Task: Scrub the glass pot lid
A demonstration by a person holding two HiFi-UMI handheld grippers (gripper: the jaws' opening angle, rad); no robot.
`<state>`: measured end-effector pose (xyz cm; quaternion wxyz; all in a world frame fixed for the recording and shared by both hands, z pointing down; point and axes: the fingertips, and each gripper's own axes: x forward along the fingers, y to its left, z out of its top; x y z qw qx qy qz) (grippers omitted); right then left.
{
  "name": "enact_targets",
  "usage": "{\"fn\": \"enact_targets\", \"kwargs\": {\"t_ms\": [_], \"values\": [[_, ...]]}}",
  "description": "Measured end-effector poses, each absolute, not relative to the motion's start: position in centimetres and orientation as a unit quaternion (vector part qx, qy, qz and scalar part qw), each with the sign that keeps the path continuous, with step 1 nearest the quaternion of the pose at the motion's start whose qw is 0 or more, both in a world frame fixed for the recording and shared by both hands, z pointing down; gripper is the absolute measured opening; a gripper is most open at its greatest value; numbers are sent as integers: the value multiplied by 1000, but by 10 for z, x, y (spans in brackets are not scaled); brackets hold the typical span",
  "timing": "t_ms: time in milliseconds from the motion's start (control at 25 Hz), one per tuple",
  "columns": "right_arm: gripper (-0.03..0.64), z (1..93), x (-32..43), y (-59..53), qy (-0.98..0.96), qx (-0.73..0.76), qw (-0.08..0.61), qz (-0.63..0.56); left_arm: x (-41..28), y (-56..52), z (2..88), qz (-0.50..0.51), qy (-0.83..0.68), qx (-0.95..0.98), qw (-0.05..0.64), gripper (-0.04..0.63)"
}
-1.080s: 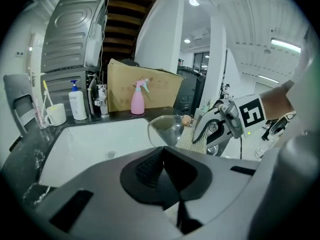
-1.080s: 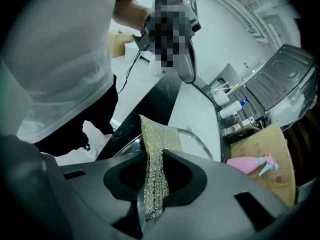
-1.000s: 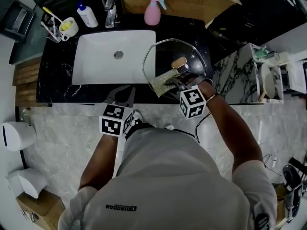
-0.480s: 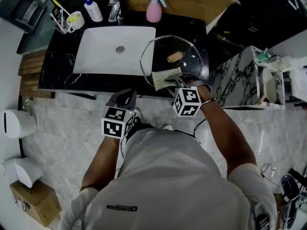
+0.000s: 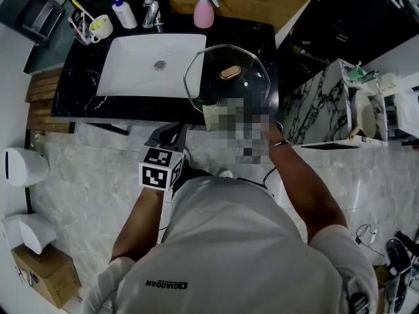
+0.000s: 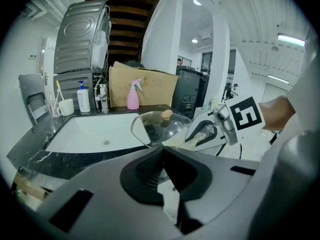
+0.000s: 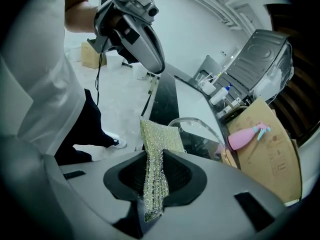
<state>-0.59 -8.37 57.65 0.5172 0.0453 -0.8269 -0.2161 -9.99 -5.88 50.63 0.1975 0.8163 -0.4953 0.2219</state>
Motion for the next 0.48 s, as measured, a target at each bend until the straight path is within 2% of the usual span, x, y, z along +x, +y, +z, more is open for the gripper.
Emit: {"fn": "enact_targets", "kwargs": {"t_ms": [320,480], "values": [[97,567,7,-56,-851,41,501,-152,-83,-53,501,227,-502,815,180,15],[91,547,15,-50,-877,78,462,-109,-76,-56,496,228,-506,814,172,15]]}}
